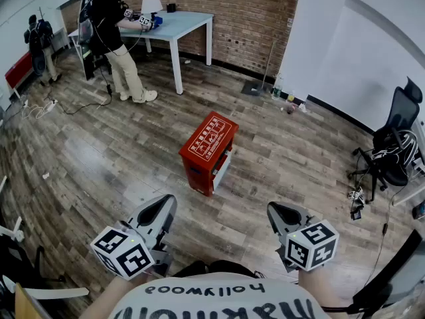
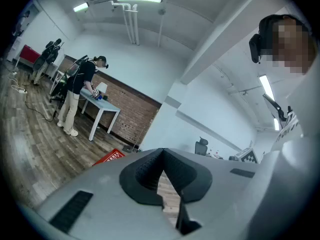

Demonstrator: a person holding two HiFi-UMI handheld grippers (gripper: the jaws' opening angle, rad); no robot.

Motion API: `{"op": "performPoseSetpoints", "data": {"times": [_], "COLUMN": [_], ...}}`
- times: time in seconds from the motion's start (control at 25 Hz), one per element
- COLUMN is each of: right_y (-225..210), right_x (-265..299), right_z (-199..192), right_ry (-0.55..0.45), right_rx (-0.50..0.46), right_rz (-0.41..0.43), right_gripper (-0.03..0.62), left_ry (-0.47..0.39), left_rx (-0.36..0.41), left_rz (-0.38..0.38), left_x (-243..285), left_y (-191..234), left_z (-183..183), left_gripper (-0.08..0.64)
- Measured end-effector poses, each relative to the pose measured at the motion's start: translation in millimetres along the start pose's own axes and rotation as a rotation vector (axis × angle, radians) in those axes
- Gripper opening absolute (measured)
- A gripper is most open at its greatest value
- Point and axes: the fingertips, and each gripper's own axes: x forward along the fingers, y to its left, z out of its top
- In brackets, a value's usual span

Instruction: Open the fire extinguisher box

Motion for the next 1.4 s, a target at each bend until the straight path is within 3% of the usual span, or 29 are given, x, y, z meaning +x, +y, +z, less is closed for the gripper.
{"op": "performPoseSetpoints", "data": {"times": [0.44, 0.8, 1.0, 1.12, 1.28, 1.4], "right_y": [17, 37, 46, 55, 67, 71], "right_x": [-4, -4, -2, 4, 16, 26], "right_z": [-5, 9, 16, 19, 9, 0], "right_ry": [0.006, -0.073, -0.106, -0.129, -0.085, -0.026], "right_rx": [0.012, 0.004, 0.088, 0.116, 0.048, 0.025], "right_rz": [0.007, 0.053, 0.086, 0.101, 0.062, 0.063], "right_gripper": [0.012, 0.012, 0.012, 0.012, 0.012, 0.012], "left_ry": [-0.007, -0.01, 0.0, 0.025, 0.021, -0.038], "left_rx": [0.0, -0.005, 0.017, 0.073, 0.177, 0.176], "left_rz": [0.005, -0.004, 0.048, 0.08, 0.013, -0.048], "left_x": [-19, -29, -39, -46, -51, -50], "left_y": [3, 9, 26, 37, 33, 28], "left_z": [1, 0, 0, -3, -4, 2], "left_gripper": [0.006, 0.006, 0.006, 0.006, 0.006, 0.006]}}
